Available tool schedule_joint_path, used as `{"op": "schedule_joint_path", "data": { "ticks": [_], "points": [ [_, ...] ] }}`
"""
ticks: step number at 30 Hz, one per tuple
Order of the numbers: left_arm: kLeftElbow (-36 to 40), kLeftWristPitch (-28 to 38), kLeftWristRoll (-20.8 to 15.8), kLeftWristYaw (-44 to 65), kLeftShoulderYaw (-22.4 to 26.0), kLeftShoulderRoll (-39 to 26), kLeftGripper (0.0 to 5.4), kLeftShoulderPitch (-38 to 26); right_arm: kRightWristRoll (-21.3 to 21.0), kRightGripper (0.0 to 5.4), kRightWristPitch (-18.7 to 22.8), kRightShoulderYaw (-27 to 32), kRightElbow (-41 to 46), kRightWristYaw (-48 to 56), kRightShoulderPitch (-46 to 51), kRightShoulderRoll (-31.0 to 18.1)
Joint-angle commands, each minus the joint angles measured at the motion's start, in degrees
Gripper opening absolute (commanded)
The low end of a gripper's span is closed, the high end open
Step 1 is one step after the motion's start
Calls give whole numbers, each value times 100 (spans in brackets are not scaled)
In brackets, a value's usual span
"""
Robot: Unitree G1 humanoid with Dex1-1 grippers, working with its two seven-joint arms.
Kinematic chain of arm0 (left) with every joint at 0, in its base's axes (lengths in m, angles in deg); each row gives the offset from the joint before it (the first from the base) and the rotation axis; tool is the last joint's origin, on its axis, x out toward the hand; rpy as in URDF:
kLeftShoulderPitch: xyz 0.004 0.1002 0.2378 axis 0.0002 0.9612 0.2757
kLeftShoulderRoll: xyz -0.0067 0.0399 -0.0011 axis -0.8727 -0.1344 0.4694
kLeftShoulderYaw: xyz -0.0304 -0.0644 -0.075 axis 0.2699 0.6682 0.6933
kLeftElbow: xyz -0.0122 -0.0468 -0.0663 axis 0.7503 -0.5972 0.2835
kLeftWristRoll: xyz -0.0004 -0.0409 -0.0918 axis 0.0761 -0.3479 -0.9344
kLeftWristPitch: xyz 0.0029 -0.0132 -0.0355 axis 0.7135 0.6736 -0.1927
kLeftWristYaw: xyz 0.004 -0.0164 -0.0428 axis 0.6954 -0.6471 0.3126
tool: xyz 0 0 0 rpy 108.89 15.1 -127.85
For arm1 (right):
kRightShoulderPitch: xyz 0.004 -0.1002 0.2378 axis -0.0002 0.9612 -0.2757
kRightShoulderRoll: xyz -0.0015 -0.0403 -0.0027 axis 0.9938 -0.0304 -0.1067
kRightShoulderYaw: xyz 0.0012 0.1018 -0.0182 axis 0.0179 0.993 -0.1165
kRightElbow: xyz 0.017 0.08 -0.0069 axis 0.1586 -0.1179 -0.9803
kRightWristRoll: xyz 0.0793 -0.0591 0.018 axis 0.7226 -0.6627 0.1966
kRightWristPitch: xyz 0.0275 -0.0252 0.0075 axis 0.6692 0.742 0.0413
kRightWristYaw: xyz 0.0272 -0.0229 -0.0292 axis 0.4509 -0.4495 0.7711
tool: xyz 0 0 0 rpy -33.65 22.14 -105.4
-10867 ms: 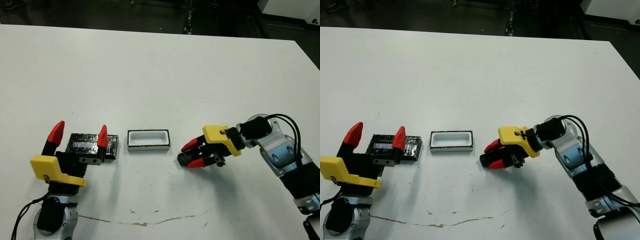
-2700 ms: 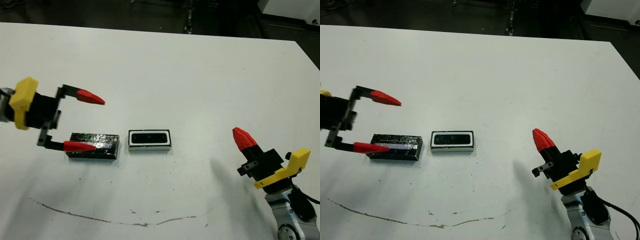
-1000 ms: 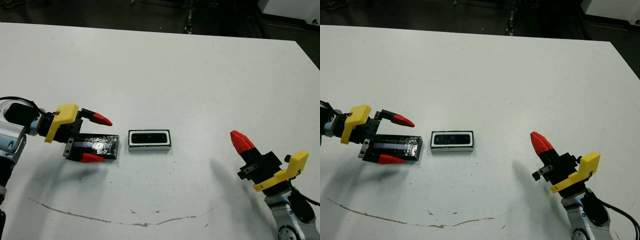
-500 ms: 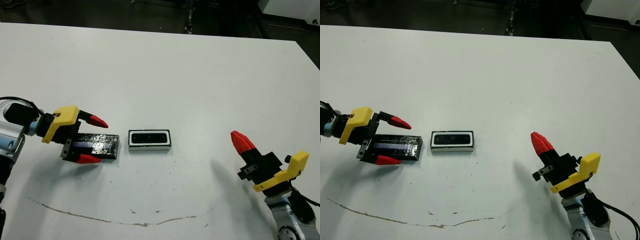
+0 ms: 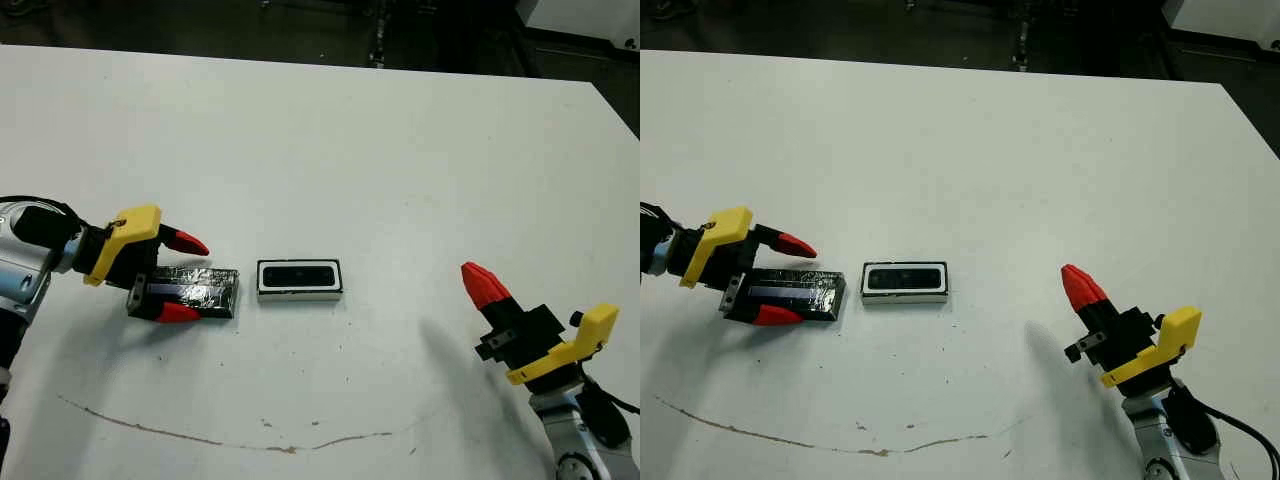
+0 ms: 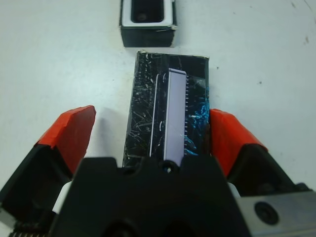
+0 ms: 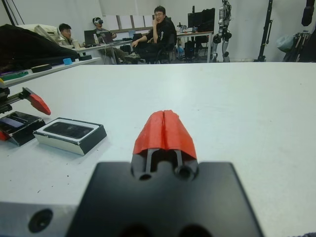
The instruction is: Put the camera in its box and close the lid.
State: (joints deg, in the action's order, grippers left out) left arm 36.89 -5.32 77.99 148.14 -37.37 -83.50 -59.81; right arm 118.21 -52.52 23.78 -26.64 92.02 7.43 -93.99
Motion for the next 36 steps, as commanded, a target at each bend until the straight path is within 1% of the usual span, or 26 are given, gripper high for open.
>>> {"op": "schedule_joint_path", "data": {
  "ticks": [1, 5, 8, 10, 14, 19, 21, 23, 25, 27, 31, 36],
  "points": [
    [266, -395, 88, -127, -34, -172, 505, 119, 25, 0, 19, 23, -5, 11, 35, -72],
    [382, -474, -17, -235, 37, -162, 446, 237, -4, 0, 61, 20, 39, -47, 58, -83],
    [418, -480, -4, -289, 30, -179, 401, 272, -13, 0, 87, 15, 61, -67, 68, -95],
    [388, -438, 1, -275, 16, -185, 366, 266, 5, 0, 93, 12, 55, -52, 64, -97],
    [279, -398, -30, -222, 7, -165, 316, 246, 13, 0, 66, 9, 34, -23, 60, -95],
    [209, -420, -41, -188, -15, -162, 315, 208, -31, 0, 50, 5, 38, -44, 69, -98],
    [151, -380, -97, -211, 30, -122, 315, 215, -42, 0, 66, -2, 60, -70, 82, -95],
    [106, -416, -161, -305, 97, -82, 315, 240, -57, 0, 97, -9, 89, -100, 93, -102],
    [126, -469, -226, -484, 214, -35, 315, 303, -67, 0, 26, -16, 36, -63, 72, -93],
    [193, -646, -306, -710, 340, 8, 315, 373, -60, 0, 1, -24, 6, -48, 61, -82],
    [263, -716, -519, -1031, 626, 116, 315, 476, -113, 0, 14, -39, 44, -111, 99, -76],
    [290, -875, -983, -1124, 975, 294, 315, 474, -174, 0, -5, -60, 71, -143, 113, -68]
  ]
}}
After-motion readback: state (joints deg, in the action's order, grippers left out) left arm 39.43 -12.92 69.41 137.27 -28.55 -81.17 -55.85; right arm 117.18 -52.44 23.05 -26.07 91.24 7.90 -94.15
